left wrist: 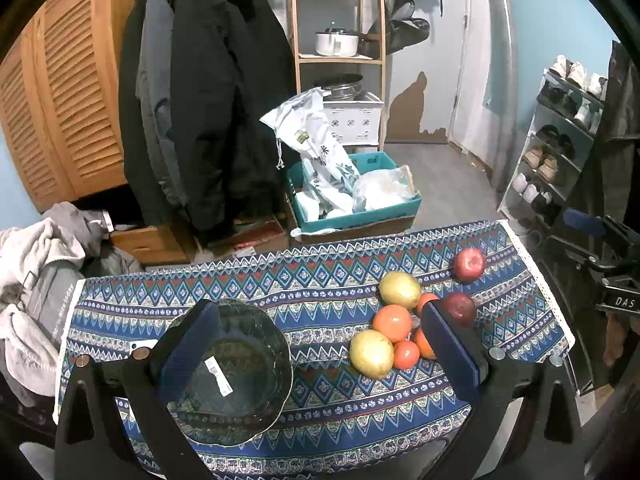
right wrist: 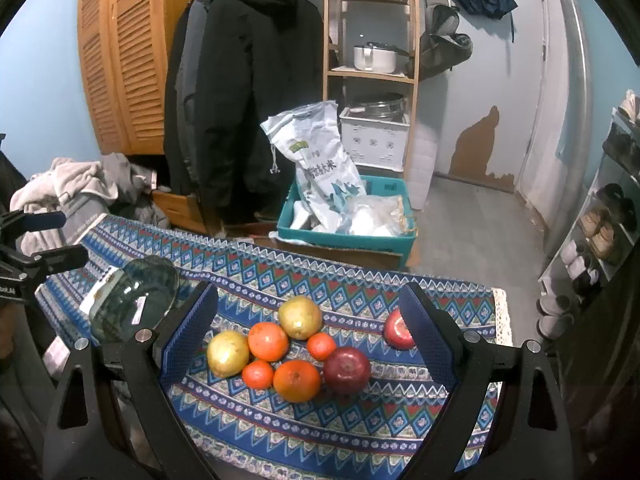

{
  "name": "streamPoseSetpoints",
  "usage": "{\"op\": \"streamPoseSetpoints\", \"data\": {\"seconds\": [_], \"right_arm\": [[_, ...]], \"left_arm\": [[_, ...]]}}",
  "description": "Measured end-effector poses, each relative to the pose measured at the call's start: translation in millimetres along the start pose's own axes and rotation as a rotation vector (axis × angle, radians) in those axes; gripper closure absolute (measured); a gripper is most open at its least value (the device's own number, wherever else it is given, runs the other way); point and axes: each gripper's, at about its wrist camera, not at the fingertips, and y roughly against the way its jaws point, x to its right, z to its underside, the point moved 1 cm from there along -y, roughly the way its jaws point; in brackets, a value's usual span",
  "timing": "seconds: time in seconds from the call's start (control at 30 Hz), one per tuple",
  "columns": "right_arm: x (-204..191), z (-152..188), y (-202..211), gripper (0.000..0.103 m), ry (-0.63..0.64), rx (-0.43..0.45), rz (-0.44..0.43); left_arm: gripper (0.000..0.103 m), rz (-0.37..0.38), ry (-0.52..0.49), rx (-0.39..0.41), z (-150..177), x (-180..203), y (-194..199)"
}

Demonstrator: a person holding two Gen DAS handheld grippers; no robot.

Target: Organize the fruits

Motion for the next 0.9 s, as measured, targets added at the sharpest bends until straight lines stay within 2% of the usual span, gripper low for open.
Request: {"op": "streamPoseSetpoints", "data": {"seconds": [0.9], "right_arm": [[8.7, -4.1, -2.6, 0.013, -0.012, -0.017, -0.011]], "left_arm": [[0.001, -0.002, -0.005, -0.012, 1.9, 3.7, -4.6]]}}
